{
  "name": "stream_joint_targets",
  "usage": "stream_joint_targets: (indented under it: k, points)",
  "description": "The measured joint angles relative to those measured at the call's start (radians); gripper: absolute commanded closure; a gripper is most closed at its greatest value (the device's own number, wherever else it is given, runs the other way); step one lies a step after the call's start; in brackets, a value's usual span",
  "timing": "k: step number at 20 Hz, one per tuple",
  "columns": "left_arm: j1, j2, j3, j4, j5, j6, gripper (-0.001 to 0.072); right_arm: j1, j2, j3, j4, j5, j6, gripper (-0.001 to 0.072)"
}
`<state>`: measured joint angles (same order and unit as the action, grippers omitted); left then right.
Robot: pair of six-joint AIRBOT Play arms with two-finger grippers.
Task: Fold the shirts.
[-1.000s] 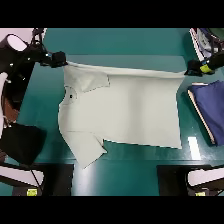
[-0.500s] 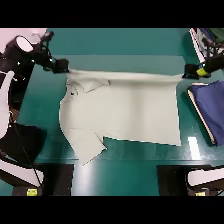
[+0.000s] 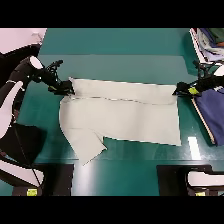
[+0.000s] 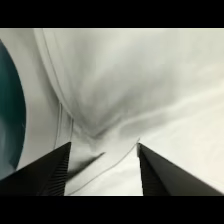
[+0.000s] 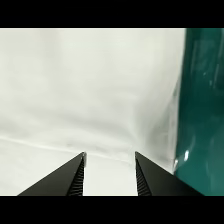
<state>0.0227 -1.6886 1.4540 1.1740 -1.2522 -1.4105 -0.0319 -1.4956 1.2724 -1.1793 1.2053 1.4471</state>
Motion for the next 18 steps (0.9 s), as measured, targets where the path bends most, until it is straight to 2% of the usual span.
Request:
stream_joint_targets:
  k: [5,9,14,18]
  points:
    - [-0.001,0.161,-0.101,0.087,-0.048,-0.006,0.021,-0.013,0.111,-0.044,0.028,0.06,0.0,0.0346]
    - [-0.001,0.391,-0.367,0.125,-0.063,-0.027,0.021,-0.018,0.251,-0.118,0.033,0.09,-0.001,0.0346]
    - [-0.001,0.648,-0.739,0.088,-0.05,-0.076,0.021,-0.019,0.381,-0.197,0.035,0.074,-0.002,0.0347]
    - [-0.001,0.741,-0.921,0.016,0.029,-0.113,0.021,-0.019,0.427,-0.214,0.036,0.061,-0.002,0.0347]
